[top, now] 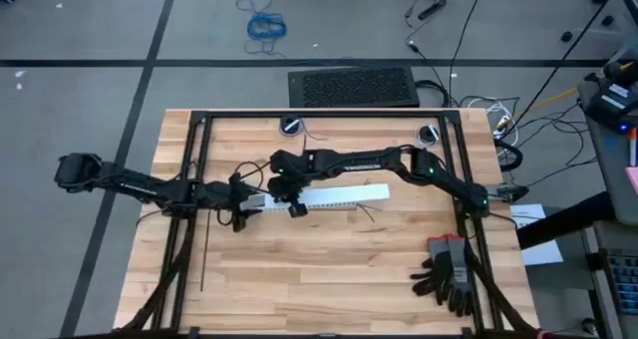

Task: Ziptie cables
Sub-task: Close the cable duct

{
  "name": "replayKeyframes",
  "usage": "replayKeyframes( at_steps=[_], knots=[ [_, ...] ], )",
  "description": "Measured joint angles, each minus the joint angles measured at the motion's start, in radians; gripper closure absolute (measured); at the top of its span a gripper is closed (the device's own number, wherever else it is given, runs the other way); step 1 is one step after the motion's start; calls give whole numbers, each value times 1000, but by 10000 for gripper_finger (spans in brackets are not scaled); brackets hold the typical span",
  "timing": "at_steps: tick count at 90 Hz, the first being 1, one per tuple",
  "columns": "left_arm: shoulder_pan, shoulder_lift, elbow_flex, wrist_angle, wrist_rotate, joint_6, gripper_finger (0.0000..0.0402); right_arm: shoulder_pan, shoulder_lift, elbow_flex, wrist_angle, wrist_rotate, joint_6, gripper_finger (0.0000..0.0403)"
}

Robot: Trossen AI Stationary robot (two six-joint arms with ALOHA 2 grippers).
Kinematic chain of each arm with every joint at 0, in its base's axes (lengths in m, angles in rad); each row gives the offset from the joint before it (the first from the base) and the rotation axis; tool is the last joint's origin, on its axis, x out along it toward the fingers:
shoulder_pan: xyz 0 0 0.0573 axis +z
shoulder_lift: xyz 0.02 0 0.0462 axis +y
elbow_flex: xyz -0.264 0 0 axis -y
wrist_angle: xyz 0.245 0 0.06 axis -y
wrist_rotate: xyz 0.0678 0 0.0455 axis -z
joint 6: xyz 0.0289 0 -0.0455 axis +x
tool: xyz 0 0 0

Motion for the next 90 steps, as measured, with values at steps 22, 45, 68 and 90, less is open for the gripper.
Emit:
replayKeyframes(
  at_steps=[22,45,68,90],
  knots=[
    [0,39,0,72,15,-21,185,2,-50,-6,-62,15,0,403],
    [0,160,9,187,25,-20,186,-5,-152,-4,-163,62,-15,403],
    [0,361,65,322,40,-11,186,1,-137,-61,-138,61,4,403],
    [-9,510,109,411,59,5,186,24,-132,-151,1,50,30,403]
  ],
)
